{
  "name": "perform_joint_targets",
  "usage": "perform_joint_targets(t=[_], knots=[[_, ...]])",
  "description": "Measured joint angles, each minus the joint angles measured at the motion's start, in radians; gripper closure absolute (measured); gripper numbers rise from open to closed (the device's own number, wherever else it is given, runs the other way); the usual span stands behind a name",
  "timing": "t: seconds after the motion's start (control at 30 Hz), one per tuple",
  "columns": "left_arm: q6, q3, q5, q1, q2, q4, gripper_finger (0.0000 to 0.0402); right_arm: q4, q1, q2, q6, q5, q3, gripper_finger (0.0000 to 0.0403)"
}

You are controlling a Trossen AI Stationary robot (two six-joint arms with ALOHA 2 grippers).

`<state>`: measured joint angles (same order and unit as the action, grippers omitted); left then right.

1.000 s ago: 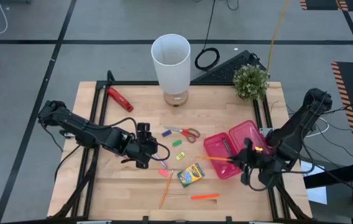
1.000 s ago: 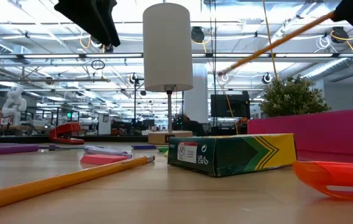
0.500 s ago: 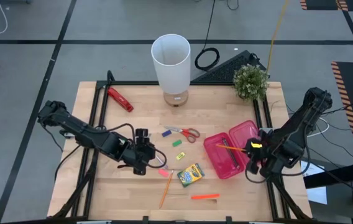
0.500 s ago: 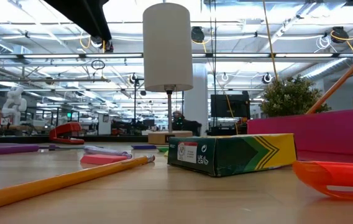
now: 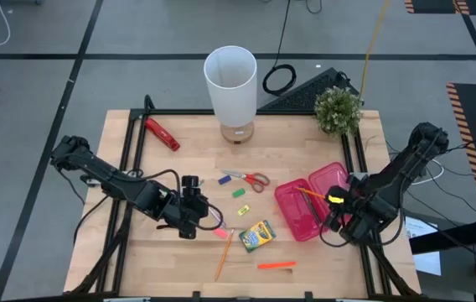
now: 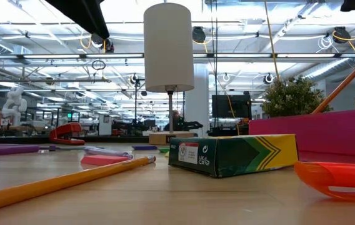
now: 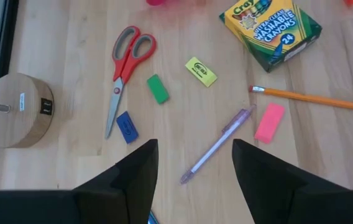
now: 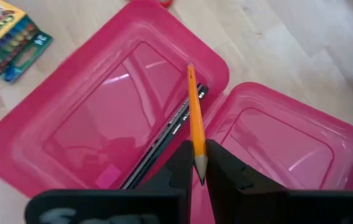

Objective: Pack school essentials
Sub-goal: Put the top yellow pencil into the pink supply box, then put the yellow pencil into the pink supply box

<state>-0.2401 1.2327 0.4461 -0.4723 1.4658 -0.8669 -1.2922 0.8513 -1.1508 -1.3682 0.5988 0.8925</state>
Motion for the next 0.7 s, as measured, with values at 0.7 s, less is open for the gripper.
perform_joint_targets(t=[0.7], knots=[[0.028, 0.000, 0.006, 0.001, 0.000, 0.005, 0.0192, 0.101, -0.015, -0.011, -0.026, -0.076, 0.000, 0.0294]])
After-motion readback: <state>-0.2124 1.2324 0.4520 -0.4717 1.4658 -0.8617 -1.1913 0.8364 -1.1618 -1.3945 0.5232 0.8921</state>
